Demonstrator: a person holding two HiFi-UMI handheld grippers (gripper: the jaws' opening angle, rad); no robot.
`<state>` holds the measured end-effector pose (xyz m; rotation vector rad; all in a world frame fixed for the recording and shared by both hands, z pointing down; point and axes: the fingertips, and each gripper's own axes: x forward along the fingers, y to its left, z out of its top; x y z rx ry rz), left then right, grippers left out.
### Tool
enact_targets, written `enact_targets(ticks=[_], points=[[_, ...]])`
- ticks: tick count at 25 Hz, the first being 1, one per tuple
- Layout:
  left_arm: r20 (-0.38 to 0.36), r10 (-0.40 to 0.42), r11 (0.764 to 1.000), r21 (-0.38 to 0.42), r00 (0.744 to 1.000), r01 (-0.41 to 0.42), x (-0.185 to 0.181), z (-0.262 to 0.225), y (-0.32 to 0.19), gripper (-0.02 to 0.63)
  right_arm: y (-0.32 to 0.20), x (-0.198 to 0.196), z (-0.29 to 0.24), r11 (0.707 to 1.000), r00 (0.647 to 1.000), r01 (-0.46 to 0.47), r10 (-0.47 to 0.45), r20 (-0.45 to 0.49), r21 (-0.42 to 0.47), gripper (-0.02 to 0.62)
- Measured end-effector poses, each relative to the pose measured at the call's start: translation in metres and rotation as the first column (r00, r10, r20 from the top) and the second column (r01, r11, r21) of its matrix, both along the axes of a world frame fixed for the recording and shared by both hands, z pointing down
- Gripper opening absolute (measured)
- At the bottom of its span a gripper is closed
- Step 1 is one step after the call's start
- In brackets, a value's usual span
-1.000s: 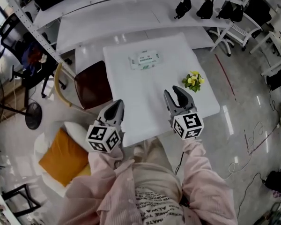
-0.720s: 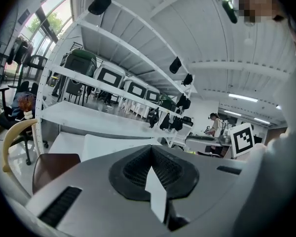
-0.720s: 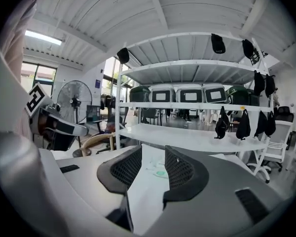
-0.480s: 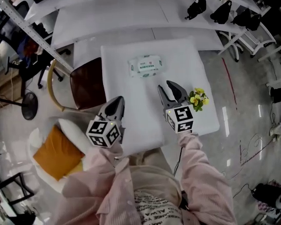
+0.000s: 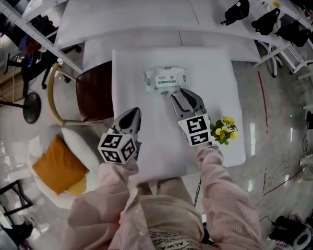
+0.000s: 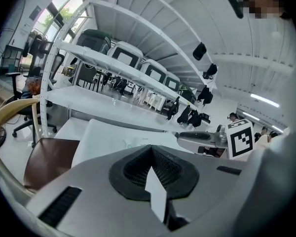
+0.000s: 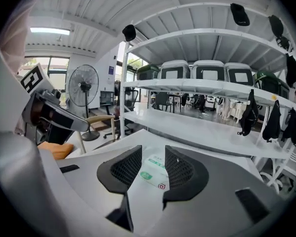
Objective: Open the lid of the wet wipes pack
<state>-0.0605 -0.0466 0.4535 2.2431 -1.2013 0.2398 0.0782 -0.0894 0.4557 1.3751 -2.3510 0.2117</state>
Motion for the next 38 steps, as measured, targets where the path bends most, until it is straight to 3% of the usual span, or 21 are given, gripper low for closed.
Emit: enact_targets(ticks=[8, 13, 25, 38], points=[[0.026, -0.03, 0.999, -0.043, 0.999, 0.031, 0.016, 0.038, -0.033, -0.005, -0.04, -0.006, 0.044, 0.993, 0.991, 0.107, -0.11, -0.072, -0.048, 0.117], [0.027, -0.028, 0.998, -0.06, 0.999, 0.03, 0.025, 0.055, -0.049, -0.005, -0.052, -0.015, 0.065, 0.977, 0.964, 0.196, -0.207, -0.166, -0.082, 0.117], [0.001, 0.001, 0.993, -0.122, 1.0, -0.001, 0.033, 0.091, -0.086, -0.005, -0.065, -0.016, 0.107, 0.913, 0.829, 0.334, -0.402, -0.388, -0.232, 0.117], [-0.036, 0.045, 0.979, -0.197, 0.998, -0.051, 0.047, 0.127, -0.094, -0.005, -0.066, -0.017, 0.128, 0.847, 0.689, 0.417, -0.532, -0.493, -0.33, 0.107]])
